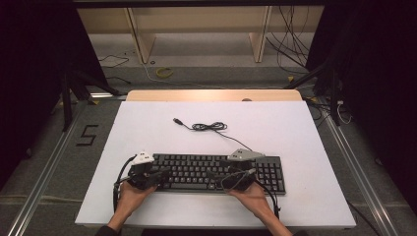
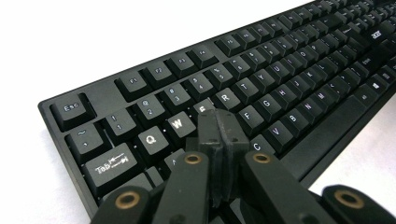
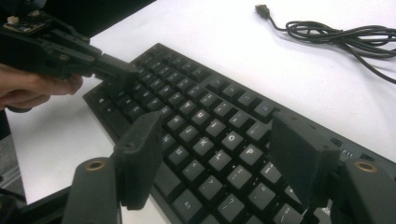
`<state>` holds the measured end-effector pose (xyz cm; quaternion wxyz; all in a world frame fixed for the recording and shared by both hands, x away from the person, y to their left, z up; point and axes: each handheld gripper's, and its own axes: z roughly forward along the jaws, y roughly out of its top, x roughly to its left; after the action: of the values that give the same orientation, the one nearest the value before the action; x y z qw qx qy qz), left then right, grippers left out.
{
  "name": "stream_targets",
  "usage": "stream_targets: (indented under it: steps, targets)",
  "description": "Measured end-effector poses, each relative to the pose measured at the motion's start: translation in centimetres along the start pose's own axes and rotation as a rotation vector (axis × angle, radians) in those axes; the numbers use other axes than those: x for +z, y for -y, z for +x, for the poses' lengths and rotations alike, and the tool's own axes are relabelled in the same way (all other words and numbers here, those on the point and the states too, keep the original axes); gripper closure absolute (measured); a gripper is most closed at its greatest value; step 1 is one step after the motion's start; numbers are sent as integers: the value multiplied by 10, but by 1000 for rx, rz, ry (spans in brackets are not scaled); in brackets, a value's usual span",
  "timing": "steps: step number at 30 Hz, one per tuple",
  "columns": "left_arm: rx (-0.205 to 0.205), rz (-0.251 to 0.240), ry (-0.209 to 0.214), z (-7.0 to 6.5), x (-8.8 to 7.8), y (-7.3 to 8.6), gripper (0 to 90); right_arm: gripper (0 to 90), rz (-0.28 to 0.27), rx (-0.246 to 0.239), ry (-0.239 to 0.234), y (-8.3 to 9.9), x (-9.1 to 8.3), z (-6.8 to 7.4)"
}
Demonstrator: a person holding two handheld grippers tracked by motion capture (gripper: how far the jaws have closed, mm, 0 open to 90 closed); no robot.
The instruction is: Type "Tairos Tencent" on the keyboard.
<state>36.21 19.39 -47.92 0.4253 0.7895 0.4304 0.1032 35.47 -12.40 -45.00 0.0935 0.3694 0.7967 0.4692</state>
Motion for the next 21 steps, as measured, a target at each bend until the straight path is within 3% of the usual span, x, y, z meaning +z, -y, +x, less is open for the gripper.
stream_targets:
  steps: [21]
  targets:
    - [-4, 29, 7, 2, 5, 0, 890, 314, -7, -4, -18, 7, -10, 4]
